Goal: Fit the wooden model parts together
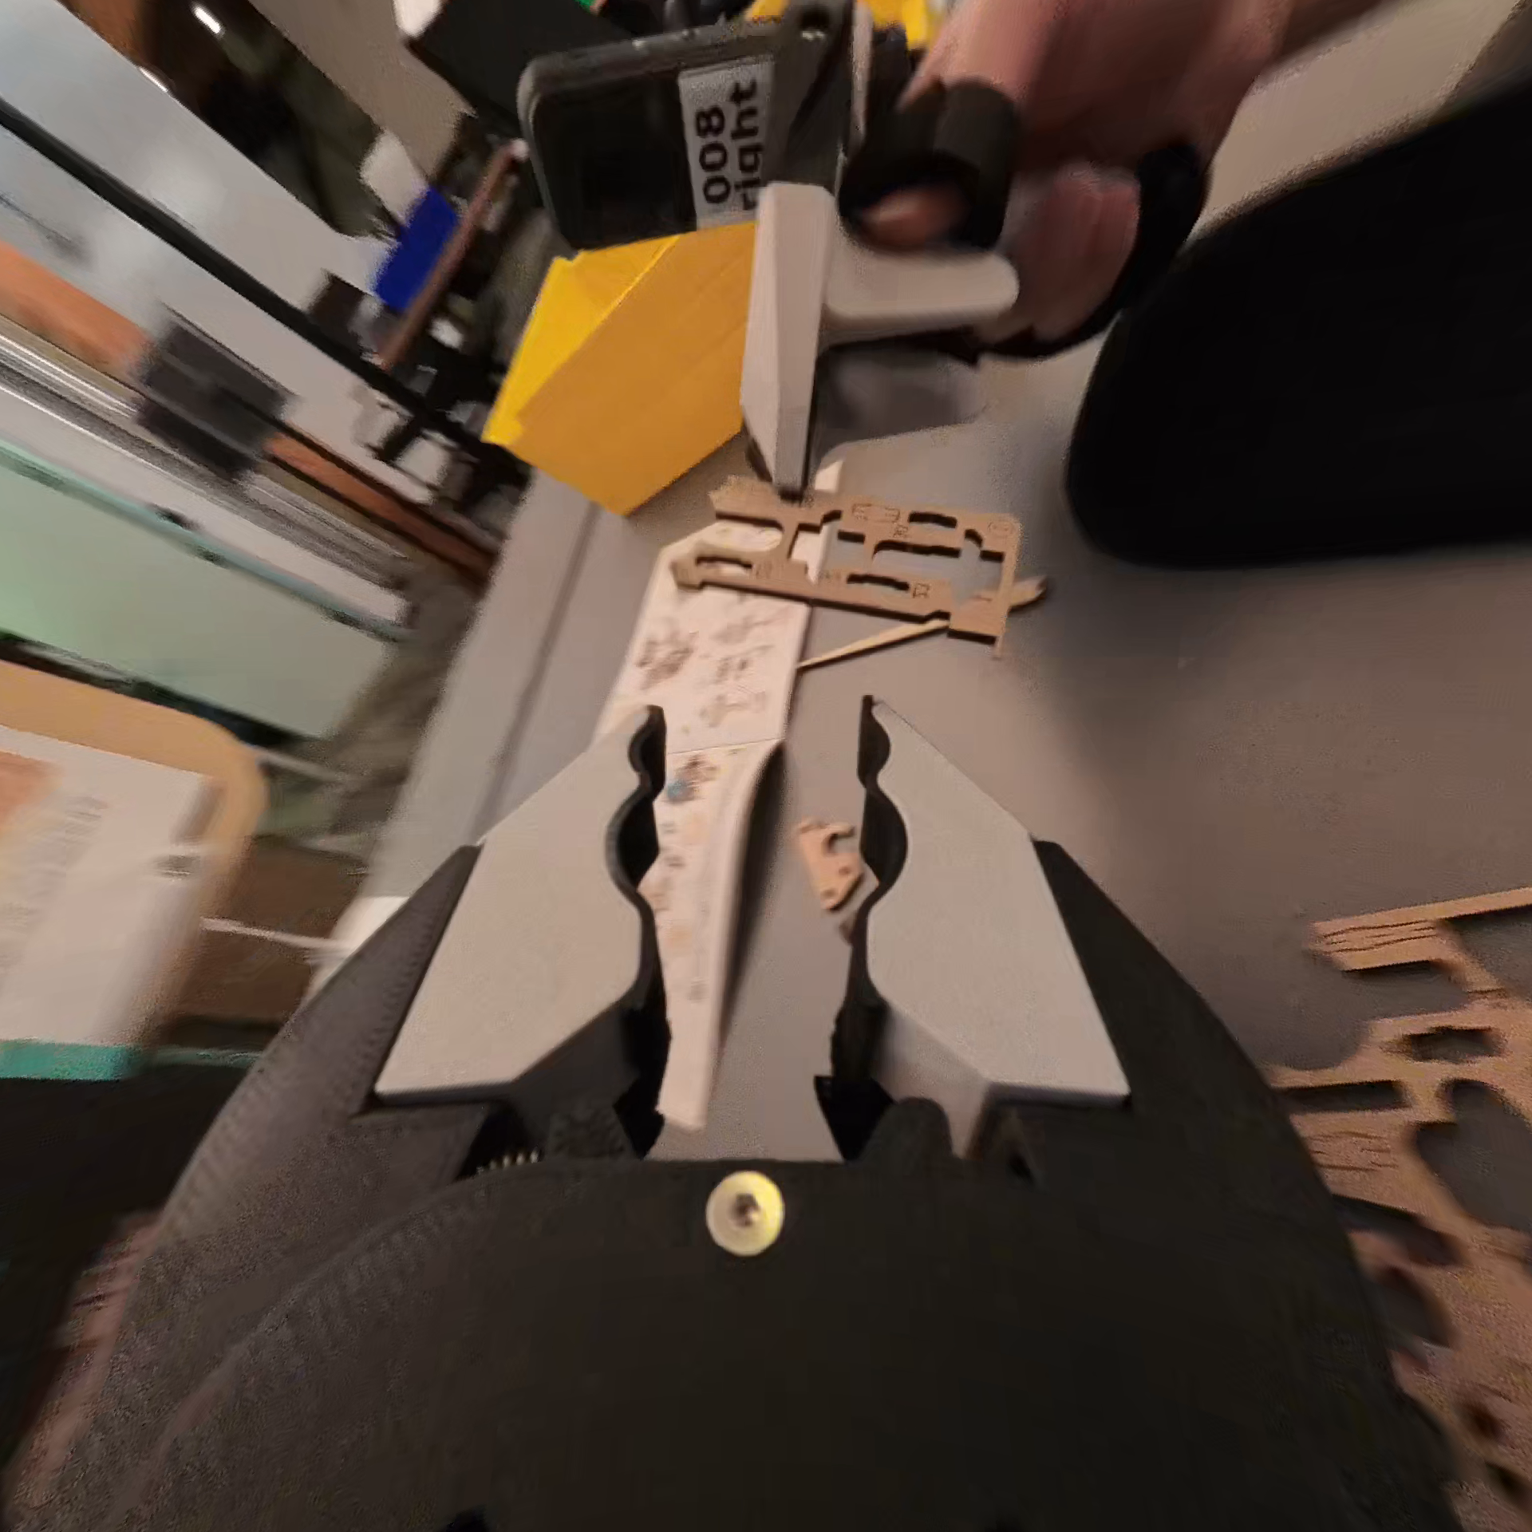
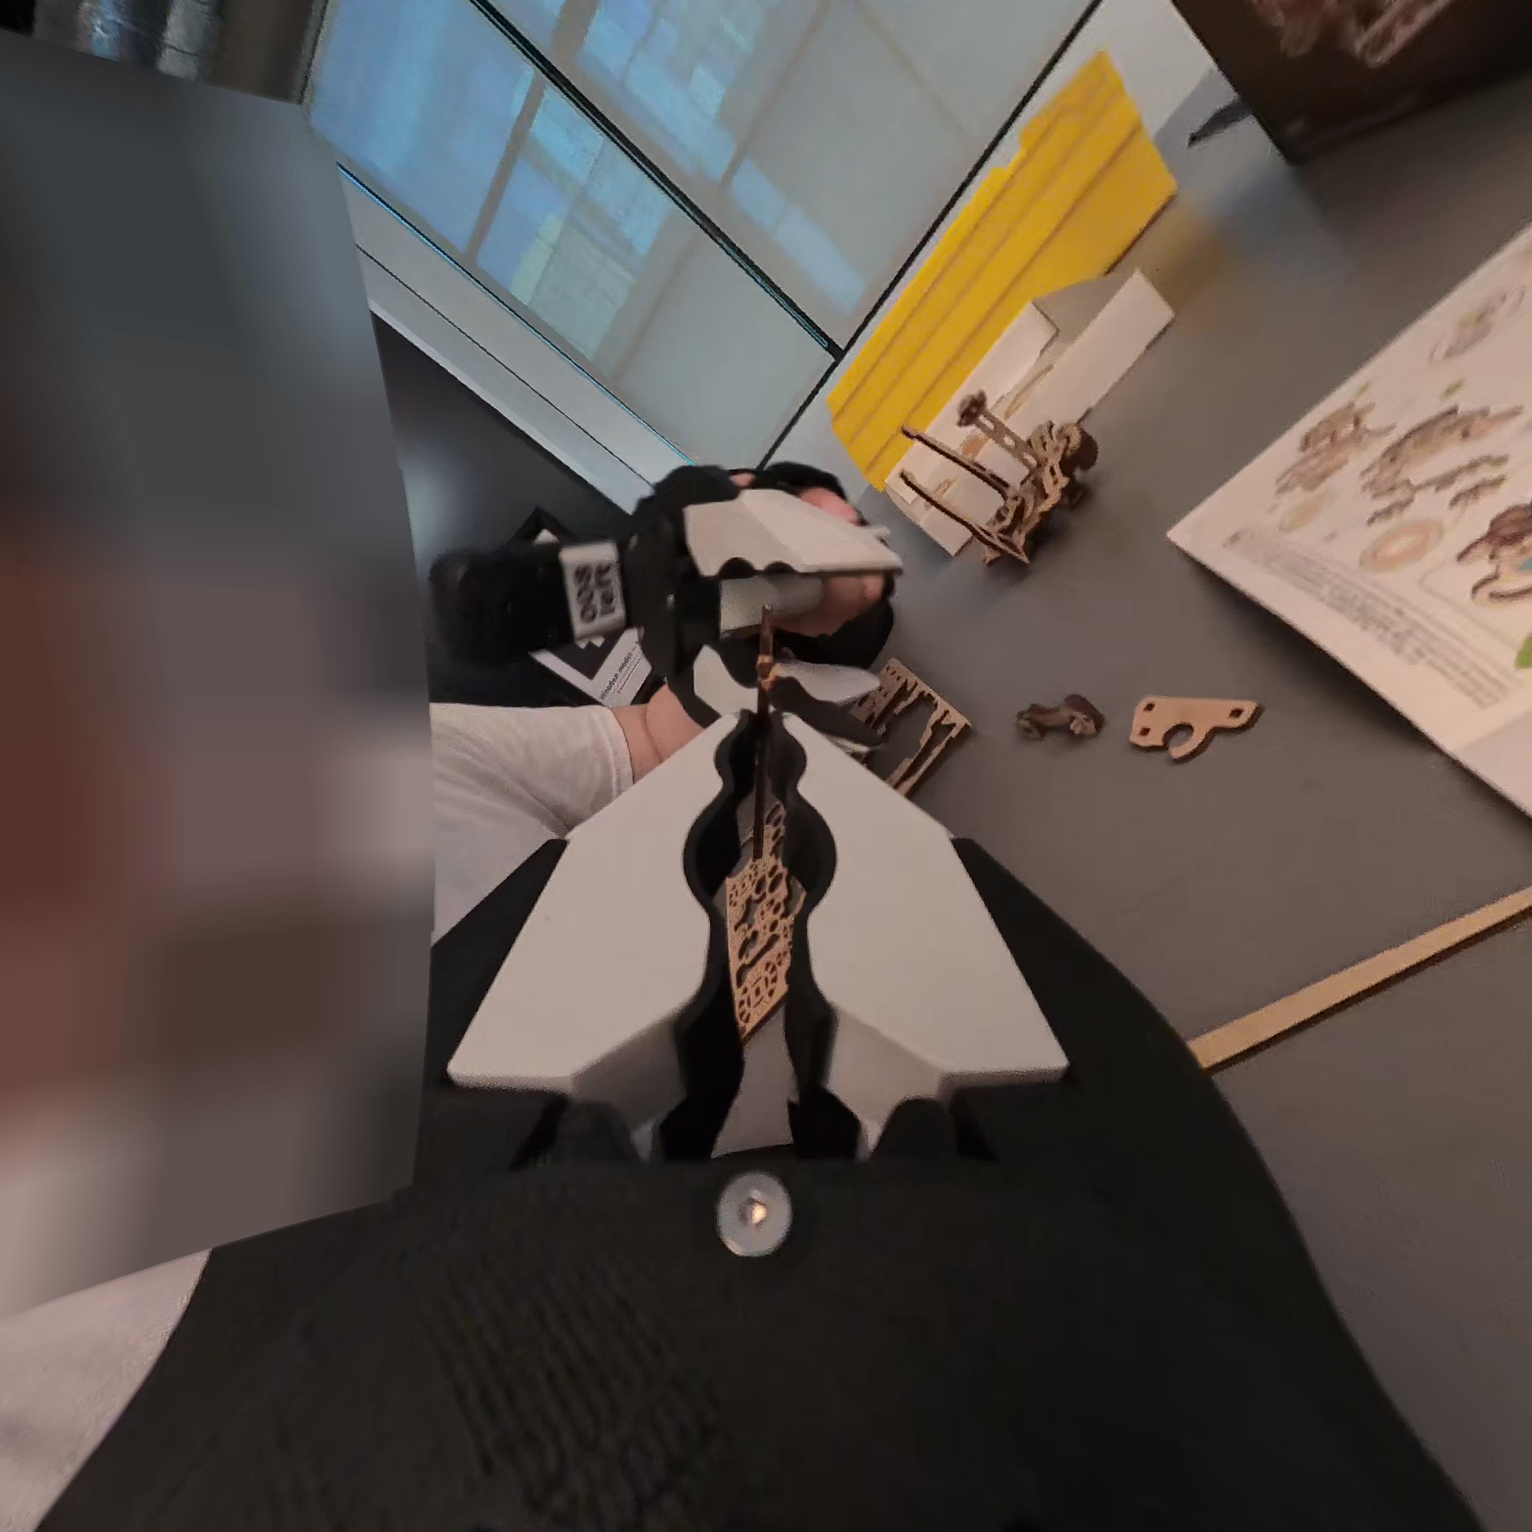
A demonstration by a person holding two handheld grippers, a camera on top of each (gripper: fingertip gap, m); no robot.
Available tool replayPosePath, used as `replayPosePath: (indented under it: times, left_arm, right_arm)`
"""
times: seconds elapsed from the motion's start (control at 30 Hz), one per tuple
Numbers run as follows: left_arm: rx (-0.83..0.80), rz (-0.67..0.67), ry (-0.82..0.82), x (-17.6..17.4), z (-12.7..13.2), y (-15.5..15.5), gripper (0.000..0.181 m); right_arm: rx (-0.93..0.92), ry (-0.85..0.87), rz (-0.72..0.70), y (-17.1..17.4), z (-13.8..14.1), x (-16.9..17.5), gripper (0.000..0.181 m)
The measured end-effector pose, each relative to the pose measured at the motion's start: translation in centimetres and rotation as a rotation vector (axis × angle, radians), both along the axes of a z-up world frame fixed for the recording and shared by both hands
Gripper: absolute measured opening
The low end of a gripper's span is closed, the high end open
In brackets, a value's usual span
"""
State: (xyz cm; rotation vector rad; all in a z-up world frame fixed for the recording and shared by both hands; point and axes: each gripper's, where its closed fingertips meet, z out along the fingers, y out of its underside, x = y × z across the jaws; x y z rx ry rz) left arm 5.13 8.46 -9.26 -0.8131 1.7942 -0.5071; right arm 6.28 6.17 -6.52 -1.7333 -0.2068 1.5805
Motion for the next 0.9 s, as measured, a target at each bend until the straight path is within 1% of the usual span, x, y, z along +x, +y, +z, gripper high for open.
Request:
replayPosePath:
  times: [0.03,0.1,0.17,0.23,0.27,0.3,0.43,0.47,0.5,0.6,0.73,0.9]
  left_arm:
    - [-0.159,-0.033,0.013,-0.2,0.2,-0.4,0.039]
    - [-0.521,-0.108,0.032,-0.2,1.4,-1.6,0.04]
    - [-0.837,-0.152,0.069,-0.3,2.5,-1.9,0.041]
    - [-1.092,-0.198,0.092,-0.2,3.4,-2.2,0.034]
    - [-1.162,-0.199,0.11,-0.1,3.3,-2.2,0.031]
    - [-1.186,-0.192,0.133,0.0,2.9,-2.3,0.028]
    - [-1.14,-0.171,0.186,0.3,1.5,-3.1,0.014]
    - [-1.146,-0.183,0.178,0.4,1.6,-3.3,0.005]
    - [-1.159,-0.199,0.174,0.3,1.8,-3.5,0.001]
    - [-1.181,-0.21,0.203,0.1,1.8,-3.6,0.0]
    - [-1.191,-0.199,0.21,0.0,1.9,-3.5,0.0]
    - [-1.214,-0.187,0.214,0.2,1.7,-3.4,0.0]
  right_arm:
    - [0.023,-0.013,-0.005,0.0,0.2,0.2,0.0]
    - [0.063,-0.093,-0.032,0.2,-0.2,0.3,0.0]
    - [0.1,-0.133,-0.04,0.2,-0.3,0.1,0.0]
    - [0.116,-0.13,-0.044,0.1,-0.2,-0.1,0.0]
    - [0.127,-0.127,-0.042,0.1,-0.1,-0.3,0.0]
    - [0.141,-0.122,-0.042,0.1,0.1,-0.4,0.0]
    - [0.163,-0.152,-0.037,0.1,-0.4,-1.0,0.0]
    - [0.16,-0.161,-0.02,-0.1,-0.7,-1.3,0.0]
    - [0.164,-0.168,-0.007,-0.2,-0.9,-1.6,0.0]
    - [0.202,-0.178,-0.005,-0.3,-0.7,-1.6,0.0]
    - [0.252,-0.188,-0.063,0.1,0.0,-1.0,0.002]
    - [0.255,-0.223,-0.055,0.0,-0.3,-1.0,0.0]
